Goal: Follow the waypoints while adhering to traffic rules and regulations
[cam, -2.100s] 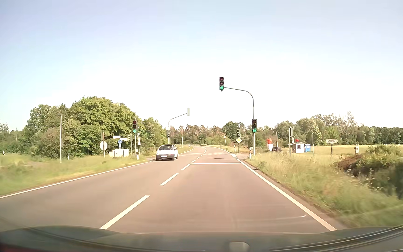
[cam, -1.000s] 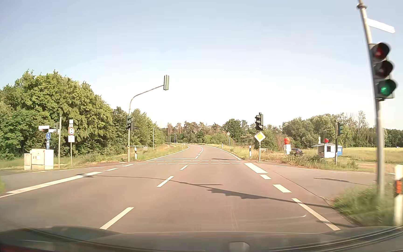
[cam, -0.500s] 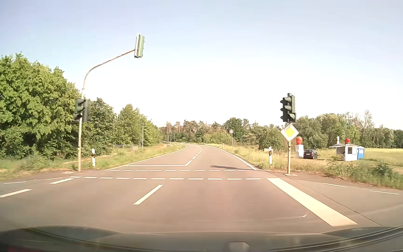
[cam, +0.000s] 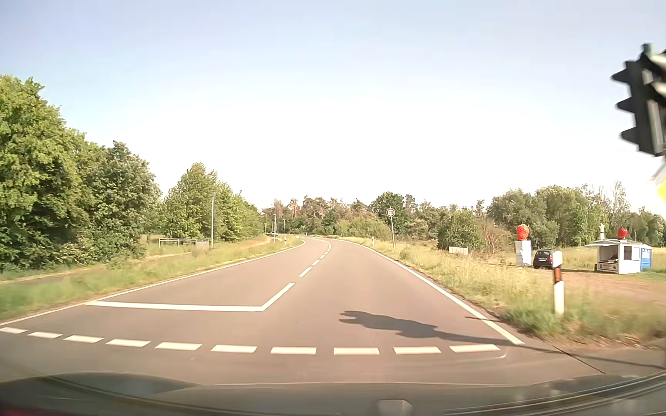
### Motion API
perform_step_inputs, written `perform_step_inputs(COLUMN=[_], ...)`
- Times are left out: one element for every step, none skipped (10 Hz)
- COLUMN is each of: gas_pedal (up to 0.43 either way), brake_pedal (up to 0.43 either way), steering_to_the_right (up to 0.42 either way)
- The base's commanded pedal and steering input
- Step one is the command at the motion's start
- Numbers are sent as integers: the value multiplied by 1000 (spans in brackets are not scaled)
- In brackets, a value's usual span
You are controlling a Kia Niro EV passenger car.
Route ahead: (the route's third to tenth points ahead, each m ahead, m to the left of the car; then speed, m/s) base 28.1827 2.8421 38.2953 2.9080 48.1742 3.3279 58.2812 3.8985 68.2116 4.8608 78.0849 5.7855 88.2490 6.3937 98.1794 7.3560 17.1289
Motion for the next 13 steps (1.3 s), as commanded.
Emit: perform_step_inputs(gas_pedal=[20,20,28,28,28,28,28,28,28,39,39,39,39], brake_pedal=[24,24,24,24,24,24,24,24,24,24,24,24,24], steering_to_the_right=[-3,-3,-5,-5,-5,-5,-5,-5,-5,-5,-4,-4,-3])
